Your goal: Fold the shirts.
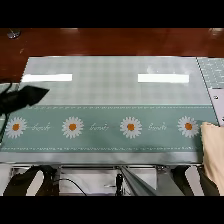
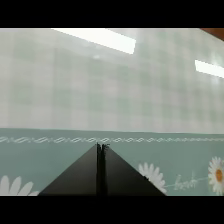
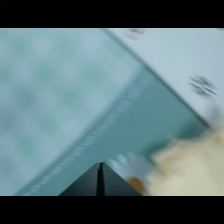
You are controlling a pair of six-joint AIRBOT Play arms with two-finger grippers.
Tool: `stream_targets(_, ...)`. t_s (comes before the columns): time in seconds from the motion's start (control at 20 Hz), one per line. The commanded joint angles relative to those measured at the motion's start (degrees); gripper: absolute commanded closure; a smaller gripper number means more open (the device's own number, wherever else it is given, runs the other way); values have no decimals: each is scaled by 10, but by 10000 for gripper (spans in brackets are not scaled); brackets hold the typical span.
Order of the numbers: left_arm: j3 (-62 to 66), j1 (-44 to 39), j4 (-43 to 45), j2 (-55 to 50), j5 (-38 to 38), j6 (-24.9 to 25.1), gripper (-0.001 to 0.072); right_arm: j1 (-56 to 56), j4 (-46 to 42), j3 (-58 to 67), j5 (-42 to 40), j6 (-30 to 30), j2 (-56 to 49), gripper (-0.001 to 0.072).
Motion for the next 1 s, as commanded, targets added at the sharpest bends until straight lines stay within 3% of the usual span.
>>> stream_targets(0.0,211,-85,-31,-169,-43,60,688,236,162,39,-159,-103,-95,684)
stream_targets(0.1,328,-193,205,-238,-2,-36,688,390,71,42,-191,-104,-150,683)
stream_targets(0.2,357,-280,418,-282,-3,-165,685,501,-63,42,-188,-23,-212,684)
stream_targets(0.25,343,-303,457,-295,-10,-200,685,538,-136,42,-183,19,-243,684)
stream_targets(0.4,242,-322,466,-326,9,-256,685,573,-276,42,-139,98,-326,683)
stream_targets(0.5,191,-312,466,-341,22,-273,685,574,-278,42,-118,99,-358,683)
stream_targets(0.95,184,-308,469,-348,16,-258,684,574,-255,42,-125,106,-358,683)
